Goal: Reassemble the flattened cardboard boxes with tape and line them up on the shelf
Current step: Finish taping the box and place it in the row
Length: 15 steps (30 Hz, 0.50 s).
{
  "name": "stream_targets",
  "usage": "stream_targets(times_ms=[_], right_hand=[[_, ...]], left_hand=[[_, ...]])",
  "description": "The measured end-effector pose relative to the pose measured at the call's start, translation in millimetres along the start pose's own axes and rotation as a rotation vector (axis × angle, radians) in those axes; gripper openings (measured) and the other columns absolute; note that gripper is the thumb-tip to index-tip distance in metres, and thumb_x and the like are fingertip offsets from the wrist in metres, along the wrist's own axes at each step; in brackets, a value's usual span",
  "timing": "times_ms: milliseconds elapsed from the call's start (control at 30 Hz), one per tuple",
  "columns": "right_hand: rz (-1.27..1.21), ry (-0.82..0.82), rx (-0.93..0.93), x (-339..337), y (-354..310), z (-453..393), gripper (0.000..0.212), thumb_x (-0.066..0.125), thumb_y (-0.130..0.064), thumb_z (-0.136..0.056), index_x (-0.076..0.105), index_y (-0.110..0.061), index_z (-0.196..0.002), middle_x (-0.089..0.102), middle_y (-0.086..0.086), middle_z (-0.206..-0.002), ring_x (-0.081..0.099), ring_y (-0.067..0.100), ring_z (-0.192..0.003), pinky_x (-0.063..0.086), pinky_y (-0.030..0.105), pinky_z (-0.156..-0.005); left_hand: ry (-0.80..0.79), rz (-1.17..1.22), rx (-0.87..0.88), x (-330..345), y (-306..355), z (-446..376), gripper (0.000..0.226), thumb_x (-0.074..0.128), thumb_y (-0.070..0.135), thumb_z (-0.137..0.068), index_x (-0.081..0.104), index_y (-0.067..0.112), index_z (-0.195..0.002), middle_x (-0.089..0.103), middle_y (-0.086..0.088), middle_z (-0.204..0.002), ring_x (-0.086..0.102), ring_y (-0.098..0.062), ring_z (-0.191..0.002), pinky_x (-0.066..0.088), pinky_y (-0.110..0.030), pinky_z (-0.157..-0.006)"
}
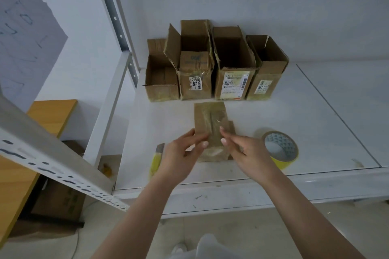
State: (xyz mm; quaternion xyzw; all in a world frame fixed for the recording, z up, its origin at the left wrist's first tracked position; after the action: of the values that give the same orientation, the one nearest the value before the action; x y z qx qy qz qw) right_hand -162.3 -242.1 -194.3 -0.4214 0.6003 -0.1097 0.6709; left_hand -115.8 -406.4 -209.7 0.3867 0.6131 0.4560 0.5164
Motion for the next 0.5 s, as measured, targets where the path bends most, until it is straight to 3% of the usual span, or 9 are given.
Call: stream_targets(times_ms=[100,167,367,500], right_hand=[[-0.166,0.036,0.049,-4.5,16.9,4.7,0.049,0.057,-0.048,-0.086,0.062,-0.025,-0.129,0.066,-0.014,-0.121,0.059,-0.015,-0.104,0.046,0.009,-0.090],[-0.198,0.043,0.061,-3.9,21.7,3.2,0.053,0.064,-0.048,-0.080,0.062,-0.025,-0.128,0.062,-0.020,-0.120,0.055,-0.023,-0.099,0.041,0.000,-0.085],[-0.192,0.055,0.056,0.9,23.3,2.6,0.062,0.076,-0.042,-0.071,0.061,-0.028,-0.129,0.062,-0.018,-0.119,0.056,-0.020,-0.100,0.043,0.004,-0.089],[-0.108,0.138,0.015,-1.1,20.4,3.8,0.060,0.081,-0.030,-0.073,0.061,-0.027,-0.129,0.072,-0.007,-0.111,0.067,0.000,-0.095,0.052,0.018,-0.087]], left_hand=[[-0.014,-0.071,-0.050,11.8,-9.9,-3.3,0.031,0.075,0.029,-0.085,0.070,0.036,-0.114,0.053,0.009,-0.139,0.040,0.007,-0.132,0.047,-0.011,-0.091],[0.009,-0.053,-0.064,12.7,-13.3,-6.2,0.036,0.080,0.028,-0.079,0.071,0.034,-0.113,0.056,0.000,-0.139,0.038,0.009,-0.132,0.047,-0.021,-0.100],[0.050,-0.063,-0.032,9.9,-14.9,-6.2,0.046,0.082,0.018,-0.077,0.066,0.052,-0.103,0.059,0.001,-0.137,0.041,0.015,-0.127,0.047,-0.019,-0.097],[0.058,-0.035,-0.001,11.3,-15.8,-5.3,0.050,0.079,0.010,-0.079,0.065,0.051,-0.103,0.058,0.000,-0.137,0.041,0.023,-0.119,0.044,-0.013,-0.096]])
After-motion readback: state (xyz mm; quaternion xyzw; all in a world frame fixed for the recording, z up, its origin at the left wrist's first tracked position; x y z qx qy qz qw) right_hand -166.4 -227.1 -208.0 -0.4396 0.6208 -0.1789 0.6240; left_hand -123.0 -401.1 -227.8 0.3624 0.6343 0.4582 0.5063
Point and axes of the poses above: each hand's wrist, its own z-axis away from the middle knuckle, its own x-axis out of the palm, y = z × x, the point moved 9 cm from there along -z, towards the middle knuckle
